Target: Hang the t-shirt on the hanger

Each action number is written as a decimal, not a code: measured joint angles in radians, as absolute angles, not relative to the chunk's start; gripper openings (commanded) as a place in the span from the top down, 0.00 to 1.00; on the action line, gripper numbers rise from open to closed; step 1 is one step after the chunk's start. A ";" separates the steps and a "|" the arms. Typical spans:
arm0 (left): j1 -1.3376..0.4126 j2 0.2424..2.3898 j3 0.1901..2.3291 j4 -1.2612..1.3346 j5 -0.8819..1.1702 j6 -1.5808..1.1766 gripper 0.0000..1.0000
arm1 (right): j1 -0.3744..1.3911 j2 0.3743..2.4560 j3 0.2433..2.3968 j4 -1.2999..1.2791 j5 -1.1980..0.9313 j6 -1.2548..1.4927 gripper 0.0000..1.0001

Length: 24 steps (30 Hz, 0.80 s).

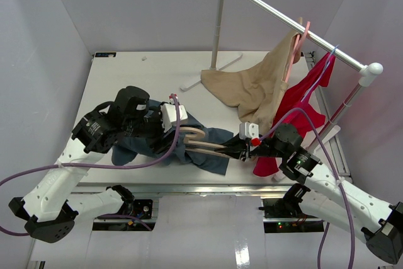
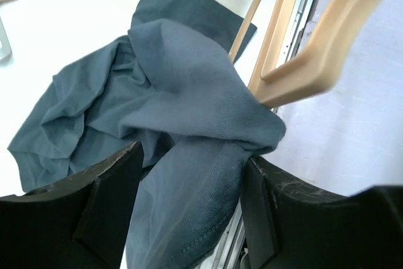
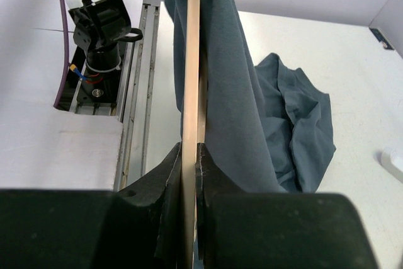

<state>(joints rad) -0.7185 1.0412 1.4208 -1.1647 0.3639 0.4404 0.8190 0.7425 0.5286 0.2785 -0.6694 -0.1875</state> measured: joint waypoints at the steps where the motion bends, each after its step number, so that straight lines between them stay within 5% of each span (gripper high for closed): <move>1: -0.719 1.043 1.438 -1.171 0.376 0.442 0.27 | 0.819 0.739 0.532 0.279 -0.674 -0.192 0.92; 14: -0.722 1.038 1.464 -1.212 0.469 0.447 0.25 | 0.810 0.686 0.552 0.225 -0.707 -0.240 0.92; 18: -0.722 1.032 1.464 -1.213 0.482 0.448 0.31 | 0.799 0.683 0.559 0.208 -0.718 -0.247 0.92; 21: -0.723 1.026 1.449 -1.217 0.489 0.452 0.50 | 0.794 0.680 0.561 0.204 -0.719 -0.247 0.92; 24: -0.723 1.025 1.422 -1.220 0.511 0.454 0.90 | 0.783 0.681 0.566 0.183 -0.717 -0.247 0.92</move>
<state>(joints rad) -0.7235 1.0248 1.4222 -1.2197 0.5114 0.4538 0.7826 0.6811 0.5657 0.1829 -0.7171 -0.2470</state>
